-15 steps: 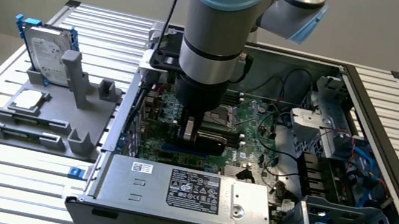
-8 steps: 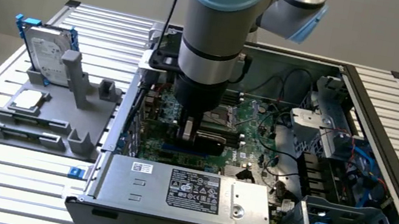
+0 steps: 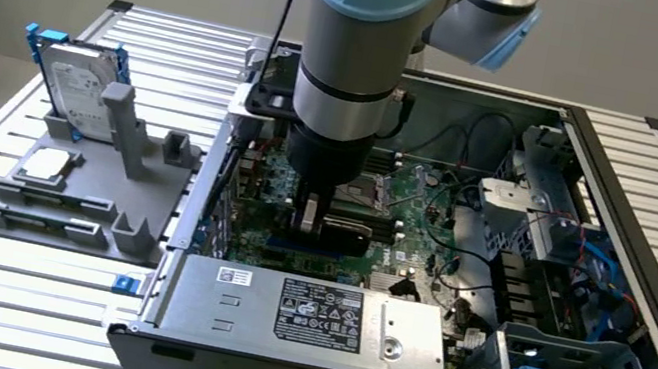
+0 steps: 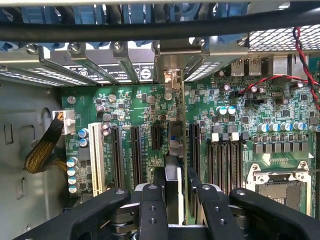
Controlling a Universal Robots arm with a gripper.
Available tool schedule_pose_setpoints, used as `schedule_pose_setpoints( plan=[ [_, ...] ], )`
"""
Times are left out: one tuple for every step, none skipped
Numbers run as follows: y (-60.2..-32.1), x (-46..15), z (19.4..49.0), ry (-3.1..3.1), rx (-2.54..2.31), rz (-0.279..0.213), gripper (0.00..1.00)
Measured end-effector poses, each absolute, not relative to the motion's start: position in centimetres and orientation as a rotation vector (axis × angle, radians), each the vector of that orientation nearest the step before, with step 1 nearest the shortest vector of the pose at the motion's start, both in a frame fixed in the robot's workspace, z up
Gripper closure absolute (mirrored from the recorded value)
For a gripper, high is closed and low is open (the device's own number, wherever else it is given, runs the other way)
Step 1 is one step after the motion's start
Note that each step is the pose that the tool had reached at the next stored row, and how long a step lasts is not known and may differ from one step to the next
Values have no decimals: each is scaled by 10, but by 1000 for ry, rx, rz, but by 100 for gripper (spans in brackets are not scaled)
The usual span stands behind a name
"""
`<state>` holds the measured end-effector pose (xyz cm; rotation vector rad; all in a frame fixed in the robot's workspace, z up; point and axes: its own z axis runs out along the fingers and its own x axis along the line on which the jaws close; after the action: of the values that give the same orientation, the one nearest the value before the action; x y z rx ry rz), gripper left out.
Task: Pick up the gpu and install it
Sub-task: 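Insert the gpu into the slot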
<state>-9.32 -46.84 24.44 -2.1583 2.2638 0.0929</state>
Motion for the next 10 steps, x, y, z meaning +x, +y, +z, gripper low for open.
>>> schedule_pose_setpoints(
  plan=[
    [-468, -93, 244, 2264, -2159, 94, 71],
    [-468, -93, 244, 2265, -2159, 95, 71],
    [-468, -93, 244, 2265, -2160, 96, 71],
    [-468, -93, 244, 2266, -2160, 97, 71],
    [-468, -93, 244, 2266, -2161, 99, 71],
    [-468, -93, 244, 2267, -2162, 101, 71],
    [-468, -93, 244, 2268, -2163, 103, 71],
    [-468, -93, 244, 2269, -2163, 106, 71],
    [-468, -93, 244, 2270, -2164, 108, 71],
    [-468, -93, 244, 2271, -2165, 110, 71]
  ],
)
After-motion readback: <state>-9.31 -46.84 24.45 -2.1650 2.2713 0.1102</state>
